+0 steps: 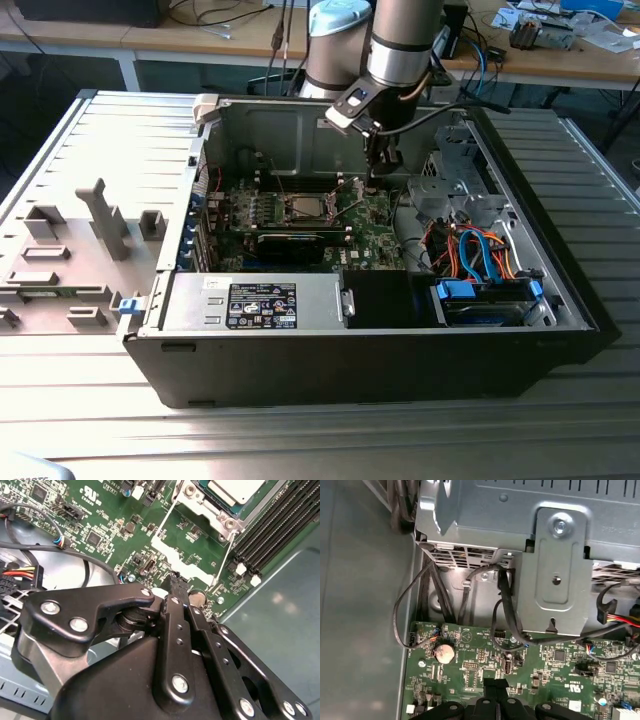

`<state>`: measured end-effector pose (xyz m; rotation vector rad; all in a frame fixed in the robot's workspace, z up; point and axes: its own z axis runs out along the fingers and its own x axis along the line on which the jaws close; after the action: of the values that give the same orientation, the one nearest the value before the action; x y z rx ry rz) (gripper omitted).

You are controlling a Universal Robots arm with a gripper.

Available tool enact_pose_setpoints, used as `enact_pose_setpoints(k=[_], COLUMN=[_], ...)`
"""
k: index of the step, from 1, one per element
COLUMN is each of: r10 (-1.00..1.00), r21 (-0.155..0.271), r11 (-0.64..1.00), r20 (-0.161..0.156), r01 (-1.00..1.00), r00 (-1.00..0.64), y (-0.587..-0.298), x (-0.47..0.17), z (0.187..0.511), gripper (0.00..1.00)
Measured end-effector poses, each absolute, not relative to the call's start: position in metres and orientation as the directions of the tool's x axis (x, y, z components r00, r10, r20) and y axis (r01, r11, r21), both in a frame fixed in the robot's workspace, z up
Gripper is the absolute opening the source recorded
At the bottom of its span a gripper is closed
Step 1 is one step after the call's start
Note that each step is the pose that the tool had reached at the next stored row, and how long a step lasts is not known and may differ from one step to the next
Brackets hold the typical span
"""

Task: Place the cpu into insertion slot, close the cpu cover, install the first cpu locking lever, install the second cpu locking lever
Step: 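Close the cpu cover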

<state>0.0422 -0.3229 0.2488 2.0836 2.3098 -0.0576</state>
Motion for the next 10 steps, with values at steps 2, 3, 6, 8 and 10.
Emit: enact_pose_setpoints(k=[2,3,6,8,10], r10=[0.994,0.994,0.994,0.994,0.994], r21=[-0.007,-0.007,-0.007,-0.007,-0.007], r11=[0.102,0.102,0.102,0.102,0.102], r20=[-0.047,-0.047,-0.047,-0.047,-0.047], r01=[0.995,0.995,0.995,0.995,0.995], r00=[-0.102,-0.103,-0.103,-0.103,-0.103], y=[-0.322,-0.322,-0.322,-0.322,-0.322], x=[0.041,0.040,0.035,0.032,0.030], z=[0.247,0.247,0.247,0.247,0.247], gripper=[0.11,0.11,0.11,0.11,0.11])
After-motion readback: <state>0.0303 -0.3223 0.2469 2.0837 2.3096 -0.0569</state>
